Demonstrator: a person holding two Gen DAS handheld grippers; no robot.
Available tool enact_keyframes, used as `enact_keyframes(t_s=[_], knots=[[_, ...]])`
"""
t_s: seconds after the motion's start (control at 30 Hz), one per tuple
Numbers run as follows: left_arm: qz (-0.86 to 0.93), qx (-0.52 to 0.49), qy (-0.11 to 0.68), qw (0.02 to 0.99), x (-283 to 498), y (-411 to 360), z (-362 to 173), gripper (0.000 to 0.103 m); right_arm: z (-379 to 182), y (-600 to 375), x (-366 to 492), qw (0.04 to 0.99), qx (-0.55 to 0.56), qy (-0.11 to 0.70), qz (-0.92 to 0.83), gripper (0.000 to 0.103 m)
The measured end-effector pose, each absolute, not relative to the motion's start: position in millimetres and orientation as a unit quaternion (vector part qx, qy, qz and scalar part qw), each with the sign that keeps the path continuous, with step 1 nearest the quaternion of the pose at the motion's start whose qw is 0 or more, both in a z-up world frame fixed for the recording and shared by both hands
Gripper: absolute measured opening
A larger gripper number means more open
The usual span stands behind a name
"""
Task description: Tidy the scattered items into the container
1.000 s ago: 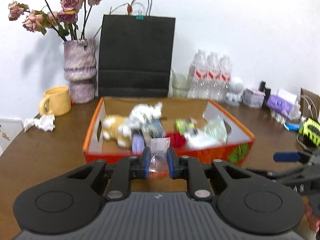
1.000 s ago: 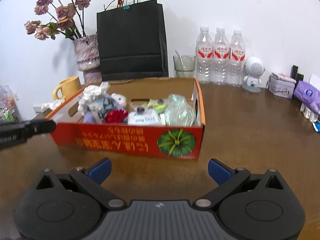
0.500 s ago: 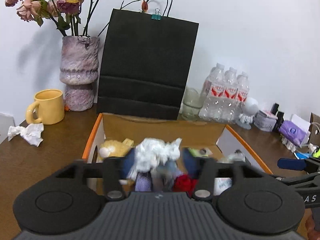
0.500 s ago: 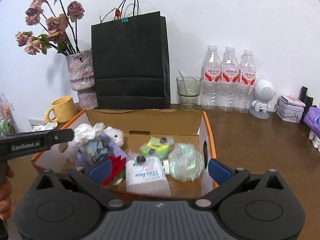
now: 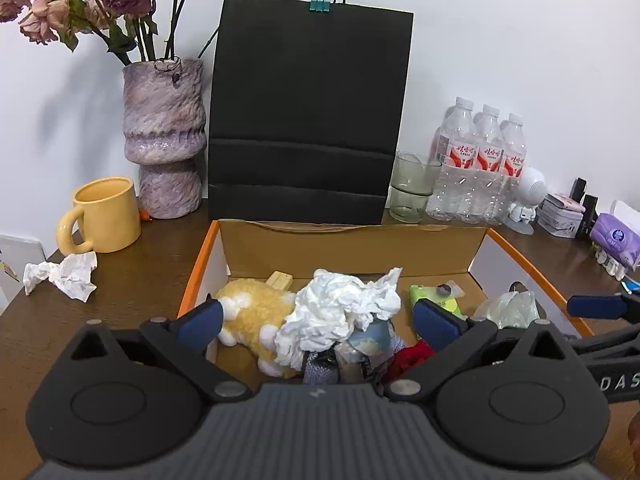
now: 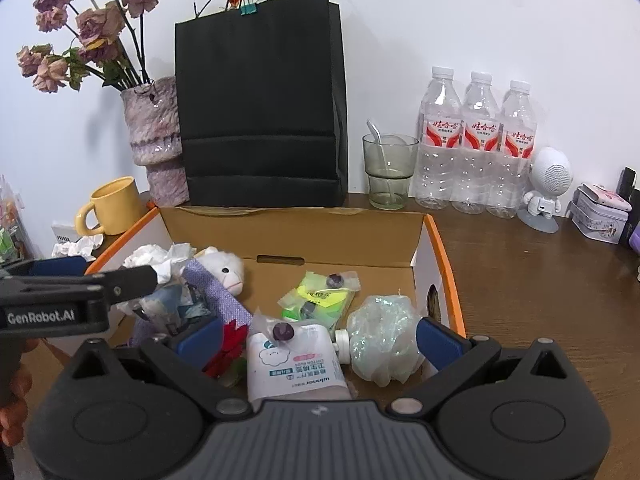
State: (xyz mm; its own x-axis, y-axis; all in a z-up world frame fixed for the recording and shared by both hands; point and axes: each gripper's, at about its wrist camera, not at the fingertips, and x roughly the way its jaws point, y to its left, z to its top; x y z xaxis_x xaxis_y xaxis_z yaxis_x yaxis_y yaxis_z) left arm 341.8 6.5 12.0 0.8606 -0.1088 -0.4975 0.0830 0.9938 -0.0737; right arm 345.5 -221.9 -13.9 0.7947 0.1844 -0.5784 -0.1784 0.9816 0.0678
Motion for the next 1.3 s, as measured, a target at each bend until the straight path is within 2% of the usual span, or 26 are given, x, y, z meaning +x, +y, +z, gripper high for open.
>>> enact_keyframes(t_s=[0.53,0.93,1.3], knots=[[-0.061,-0.025,0.251,0.966,299,0,25,0.103,6,-226,307,0.952,0.019,0.289,0.094,0.103],[-0.043,-0.047,0.238,0.969,242,9,41,0.103,23,-219,245,0.957,0.009,0.276,0.090,0.103],[-0.035,-0.026,0.240,0.970,190,8,53,0.103,32,-210,186,0.958,-0.005,0.272,0.097,0.103]])
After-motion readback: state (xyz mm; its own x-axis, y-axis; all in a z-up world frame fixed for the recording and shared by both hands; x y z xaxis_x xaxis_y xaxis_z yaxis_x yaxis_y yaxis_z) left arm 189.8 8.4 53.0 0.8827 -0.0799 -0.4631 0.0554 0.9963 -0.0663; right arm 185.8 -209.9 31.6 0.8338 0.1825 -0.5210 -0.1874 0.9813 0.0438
